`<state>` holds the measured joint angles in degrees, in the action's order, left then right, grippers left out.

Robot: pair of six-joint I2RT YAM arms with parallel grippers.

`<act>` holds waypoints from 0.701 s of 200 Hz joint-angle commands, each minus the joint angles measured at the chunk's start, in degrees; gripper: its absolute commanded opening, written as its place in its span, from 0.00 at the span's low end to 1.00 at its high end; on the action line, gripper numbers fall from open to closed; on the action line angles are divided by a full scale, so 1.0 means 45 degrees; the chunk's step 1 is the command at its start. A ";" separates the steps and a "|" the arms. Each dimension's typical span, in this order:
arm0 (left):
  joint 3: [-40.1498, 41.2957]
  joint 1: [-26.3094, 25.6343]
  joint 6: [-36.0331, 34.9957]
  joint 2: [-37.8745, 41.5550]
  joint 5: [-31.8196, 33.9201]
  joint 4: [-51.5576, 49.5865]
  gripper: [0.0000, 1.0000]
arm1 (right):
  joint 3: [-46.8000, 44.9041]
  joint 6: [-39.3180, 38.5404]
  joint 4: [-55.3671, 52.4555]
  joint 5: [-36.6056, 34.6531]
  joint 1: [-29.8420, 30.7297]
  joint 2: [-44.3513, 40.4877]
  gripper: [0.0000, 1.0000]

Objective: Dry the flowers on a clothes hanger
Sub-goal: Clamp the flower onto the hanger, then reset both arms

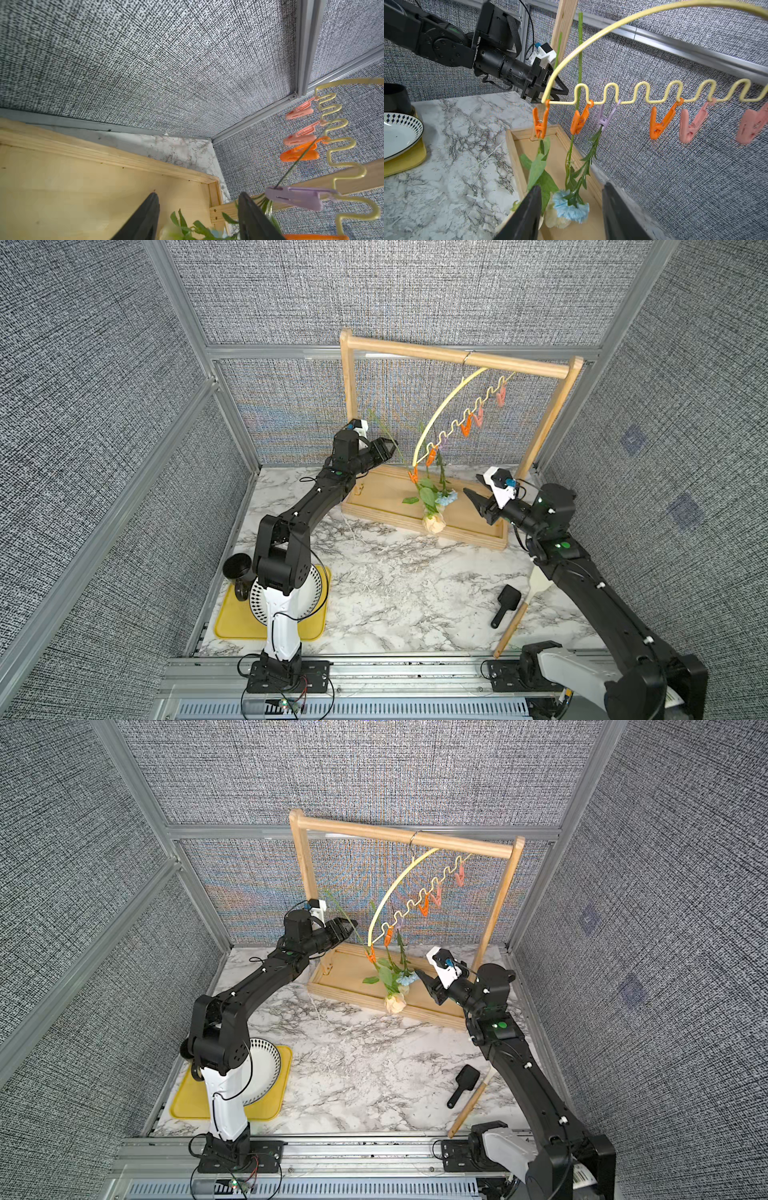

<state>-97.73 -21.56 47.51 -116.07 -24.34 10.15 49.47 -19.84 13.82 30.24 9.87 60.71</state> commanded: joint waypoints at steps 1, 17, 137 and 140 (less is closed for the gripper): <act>0.0410 0.0007 -0.0342 0.0384 0.0259 -0.0071 0.64 | -0.0694 0.0436 0.0590 -0.0561 0.0027 -0.1061 0.50; 0.0964 0.0009 -0.0472 0.0938 0.0542 -0.0383 0.64 | -0.1910 0.0832 0.1017 -0.1079 0.0026 -0.2083 0.51; 0.8021 0.1081 -0.4171 0.7928 0.6797 -0.3563 0.99 | -0.6691 0.3424 0.1225 -0.6891 -0.0181 -0.6581 0.99; 0.8229 0.1086 -0.4346 0.8155 0.7088 -0.3621 0.99 | -0.6789 0.3516 0.1225 -0.7051 -0.0213 -0.6604 0.99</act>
<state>-65.06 -16.84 36.10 -85.01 -5.19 -1.50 21.52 -8.91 17.45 6.48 9.37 31.86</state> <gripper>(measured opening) 0.998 0.998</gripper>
